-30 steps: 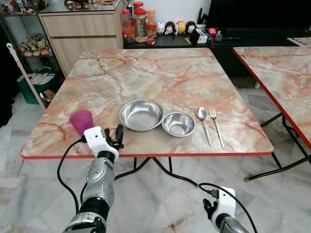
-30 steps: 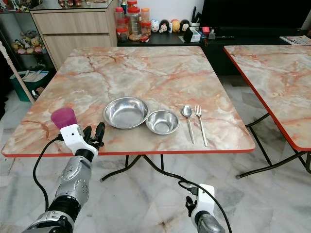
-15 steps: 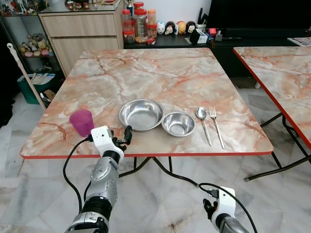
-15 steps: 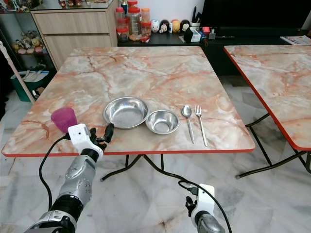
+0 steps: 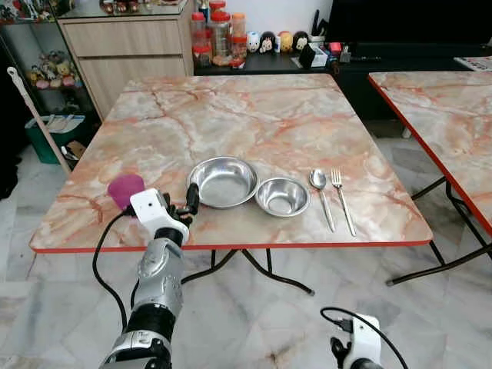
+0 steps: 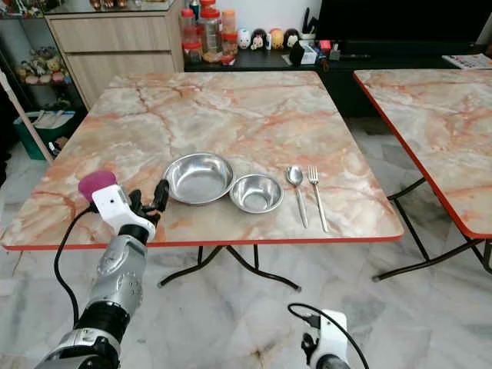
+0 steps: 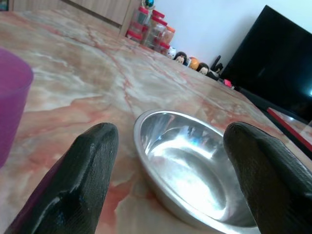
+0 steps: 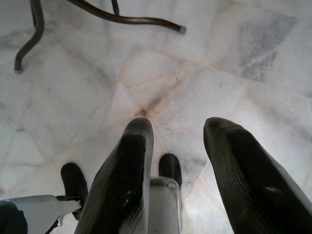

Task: Setting the table

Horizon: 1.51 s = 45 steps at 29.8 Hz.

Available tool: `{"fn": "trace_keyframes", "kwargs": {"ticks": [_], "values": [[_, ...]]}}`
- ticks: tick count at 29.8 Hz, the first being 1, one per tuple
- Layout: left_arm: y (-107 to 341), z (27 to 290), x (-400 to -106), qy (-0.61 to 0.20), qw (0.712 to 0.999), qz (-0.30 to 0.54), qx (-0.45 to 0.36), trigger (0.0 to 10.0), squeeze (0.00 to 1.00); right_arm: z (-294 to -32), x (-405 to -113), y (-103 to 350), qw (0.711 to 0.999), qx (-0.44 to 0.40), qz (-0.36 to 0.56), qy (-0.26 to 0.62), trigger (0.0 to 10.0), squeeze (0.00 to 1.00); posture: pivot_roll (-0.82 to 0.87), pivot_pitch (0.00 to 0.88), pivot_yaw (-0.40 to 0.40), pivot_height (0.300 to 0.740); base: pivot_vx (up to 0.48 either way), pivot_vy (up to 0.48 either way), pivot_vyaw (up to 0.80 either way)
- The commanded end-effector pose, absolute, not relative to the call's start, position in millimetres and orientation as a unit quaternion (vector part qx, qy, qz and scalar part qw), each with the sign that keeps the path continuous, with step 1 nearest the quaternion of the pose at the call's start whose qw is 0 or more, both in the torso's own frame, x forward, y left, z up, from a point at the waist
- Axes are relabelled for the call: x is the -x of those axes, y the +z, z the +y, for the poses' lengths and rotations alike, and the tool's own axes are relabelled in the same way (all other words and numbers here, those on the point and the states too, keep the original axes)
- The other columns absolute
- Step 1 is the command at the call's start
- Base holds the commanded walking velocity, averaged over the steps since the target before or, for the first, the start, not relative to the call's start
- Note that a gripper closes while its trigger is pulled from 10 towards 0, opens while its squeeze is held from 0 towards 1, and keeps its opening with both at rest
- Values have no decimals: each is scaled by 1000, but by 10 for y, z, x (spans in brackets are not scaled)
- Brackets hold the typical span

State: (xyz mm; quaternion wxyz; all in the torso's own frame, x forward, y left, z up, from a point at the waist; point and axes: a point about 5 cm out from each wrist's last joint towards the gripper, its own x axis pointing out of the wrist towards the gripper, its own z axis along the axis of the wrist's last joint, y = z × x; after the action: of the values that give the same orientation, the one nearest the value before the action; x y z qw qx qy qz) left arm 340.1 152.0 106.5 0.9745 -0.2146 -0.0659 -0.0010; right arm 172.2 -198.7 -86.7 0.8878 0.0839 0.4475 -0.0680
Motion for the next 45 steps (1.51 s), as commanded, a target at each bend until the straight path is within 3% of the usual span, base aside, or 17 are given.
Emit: {"fn": "trace_keyframes", "kwargs": {"ticks": [1, 6, 14, 39, 45], "values": [[1161, 1540, -3433, 0, 973, -82, 217, 10000, 0, -2026, -1633, -895, 886, -70, 454, -59, 10000, 0, -103, 0, 10, 740, 0, 0, 0], [1147, 1540, -3410, -5, 973, -77, 217, 10000, 0, -2078, -1405, -955, 884, -31, 467, -9, 10000, 0, -113, 0, 17, 740, 0, 0, 0], [1121, 1517, -3399, -12, 974, -67, 217, 10000, 0, -2220, -1223, -977, 881, -35, 470, -29, 10000, 0, -140, 0, 32, 740, 0, 0, 0], [1131, 1479, -3411, -37, 978, -56, 196, 10000, 0, -2184, -1279, -969, 885, -55, 459, -50, 10000, 0, -150, 0, 62, 740, 0, 0, 0], [1131, 1463, -3416, -40, 978, -56, 197, 10000, 0, -2220, -1366, -931, 891, -57, 447, -53, 10000, 0, -151, 0, 61, 740, 268, 0, 0]]}}
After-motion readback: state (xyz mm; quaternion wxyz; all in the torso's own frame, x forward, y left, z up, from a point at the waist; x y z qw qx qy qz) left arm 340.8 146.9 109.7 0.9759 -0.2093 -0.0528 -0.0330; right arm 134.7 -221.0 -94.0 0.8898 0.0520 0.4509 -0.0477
